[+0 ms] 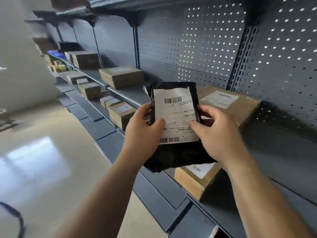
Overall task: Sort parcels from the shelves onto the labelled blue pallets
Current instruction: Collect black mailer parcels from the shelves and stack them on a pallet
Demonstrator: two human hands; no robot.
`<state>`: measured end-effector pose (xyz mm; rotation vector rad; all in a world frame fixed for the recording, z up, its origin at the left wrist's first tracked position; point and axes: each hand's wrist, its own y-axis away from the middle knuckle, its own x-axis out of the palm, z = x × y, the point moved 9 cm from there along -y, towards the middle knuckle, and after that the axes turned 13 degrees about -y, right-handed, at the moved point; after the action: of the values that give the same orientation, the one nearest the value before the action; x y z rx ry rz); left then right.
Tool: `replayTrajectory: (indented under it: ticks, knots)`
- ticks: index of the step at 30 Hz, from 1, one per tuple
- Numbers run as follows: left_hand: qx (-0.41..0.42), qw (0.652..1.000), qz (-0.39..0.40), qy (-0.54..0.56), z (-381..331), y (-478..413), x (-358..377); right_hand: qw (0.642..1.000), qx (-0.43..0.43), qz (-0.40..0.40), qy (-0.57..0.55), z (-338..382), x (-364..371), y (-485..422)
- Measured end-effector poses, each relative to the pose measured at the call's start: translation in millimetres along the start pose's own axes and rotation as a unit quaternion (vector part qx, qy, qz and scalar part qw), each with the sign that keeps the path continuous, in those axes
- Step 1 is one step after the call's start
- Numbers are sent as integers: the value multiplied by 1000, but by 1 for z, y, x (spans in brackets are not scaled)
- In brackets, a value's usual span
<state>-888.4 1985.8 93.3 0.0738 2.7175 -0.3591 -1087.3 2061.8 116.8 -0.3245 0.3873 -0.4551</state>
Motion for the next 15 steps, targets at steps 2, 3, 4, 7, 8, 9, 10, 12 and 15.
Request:
replayTrajectory:
  ticks: [2, 3, 4, 7, 8, 9, 10, 12, 15]
  knots:
    - [-6, 1000, -13, 2, 21, -10, -38, 1000, -12, 13, -1, 10, 44, -8]
    - [-11, 1000, -23, 0, 33, -14, -58, 1000, -12, 23, -6, 14, 68, -12]
    - [-19, 999, -37, -1, 44, -18, -78, 999, -10, 35, -12, 17, 92, -15]
    - [-37, 996, -76, -7, 78, -30, -131, 998, -10, 66, -21, 28, 157, -21]
    - [-43, 995, -86, -16, 87, -33, -146, 997, -10, 73, -24, 31, 177, -23]
    - [-49, 994, -96, -26, 96, -37, -161, 996, -8, 80, -28, 34, 195, -25]
    - [-57, 992, -106, -31, 105, -41, -173, 996, -4, 88, -34, 36, 212, -28]
    - [-75, 989, -120, -32, 123, -50, -194, 993, 1, 105, -45, 40, 243, -35]
    - [-96, 986, -137, -29, 146, -65, -217, 990, 2, 135, -52, 39, 285, -51]
